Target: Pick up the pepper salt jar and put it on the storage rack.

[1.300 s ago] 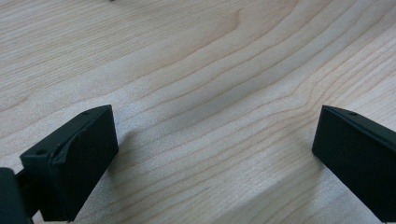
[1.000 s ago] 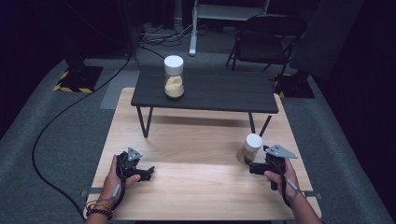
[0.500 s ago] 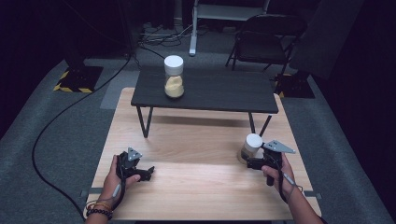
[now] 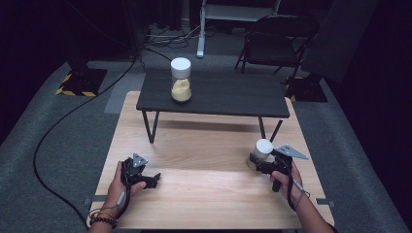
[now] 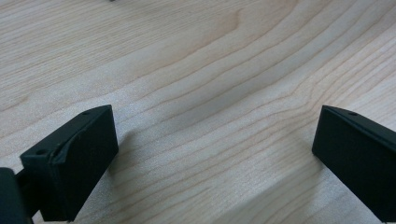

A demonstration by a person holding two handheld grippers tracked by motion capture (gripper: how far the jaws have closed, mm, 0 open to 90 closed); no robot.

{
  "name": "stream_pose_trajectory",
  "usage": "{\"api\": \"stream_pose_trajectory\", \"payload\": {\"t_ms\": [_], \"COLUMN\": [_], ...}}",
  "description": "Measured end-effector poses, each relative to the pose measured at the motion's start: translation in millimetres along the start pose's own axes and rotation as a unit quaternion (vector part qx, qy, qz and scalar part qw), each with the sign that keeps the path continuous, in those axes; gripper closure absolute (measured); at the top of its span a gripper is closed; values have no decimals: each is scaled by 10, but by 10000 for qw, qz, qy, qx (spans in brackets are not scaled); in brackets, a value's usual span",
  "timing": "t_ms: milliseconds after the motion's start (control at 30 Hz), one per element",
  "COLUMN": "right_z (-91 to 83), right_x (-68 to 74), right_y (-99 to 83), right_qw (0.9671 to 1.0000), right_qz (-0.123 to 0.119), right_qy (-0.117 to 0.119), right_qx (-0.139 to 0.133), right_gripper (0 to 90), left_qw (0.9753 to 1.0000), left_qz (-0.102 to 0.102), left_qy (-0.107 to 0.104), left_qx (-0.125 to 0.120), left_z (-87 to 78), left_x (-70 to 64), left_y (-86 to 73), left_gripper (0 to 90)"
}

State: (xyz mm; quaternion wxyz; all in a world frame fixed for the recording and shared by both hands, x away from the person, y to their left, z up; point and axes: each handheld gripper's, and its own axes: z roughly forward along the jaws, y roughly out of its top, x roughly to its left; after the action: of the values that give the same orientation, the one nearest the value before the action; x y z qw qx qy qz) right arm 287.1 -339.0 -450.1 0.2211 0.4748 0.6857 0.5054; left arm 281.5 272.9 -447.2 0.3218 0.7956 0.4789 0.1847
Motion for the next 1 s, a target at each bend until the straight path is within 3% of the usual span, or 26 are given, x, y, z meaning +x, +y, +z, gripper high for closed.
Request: {"api": "stream_pose_trajectory", "payload": {"t_ms": [100, 200, 400, 567, 1000], "right_z": [-6, -16, -14, -31, -72], "right_x": [32, 38, 63, 129, 150], "right_y": [-50, -81, -116, -123, -105], "right_qw": [9998, 9996, 9989, 9965, 9960], "right_qz": [46, -36, -272, -678, -662], "right_qy": [-108, -71, -114, -253, -368], "right_qx": [-155, -255, -352, -420, -467], "right_gripper": [198, 272, 308, 336, 341], "left_qw": [10000, 10000, 10000, 10000, 10000], "left_qz": [3, 4, 4, 3, 9], "left_qy": [3, 2, 2, 1, -2], "left_qx": [0, 1, 0, -2, -1], "left_z": [0, 0, 0, 0, 1], "left_x": [0, 0, 0, 0, 2], "left_y": [0, 1, 0, 0, 1], "left_gripper": [4, 4, 4, 4, 4]}}
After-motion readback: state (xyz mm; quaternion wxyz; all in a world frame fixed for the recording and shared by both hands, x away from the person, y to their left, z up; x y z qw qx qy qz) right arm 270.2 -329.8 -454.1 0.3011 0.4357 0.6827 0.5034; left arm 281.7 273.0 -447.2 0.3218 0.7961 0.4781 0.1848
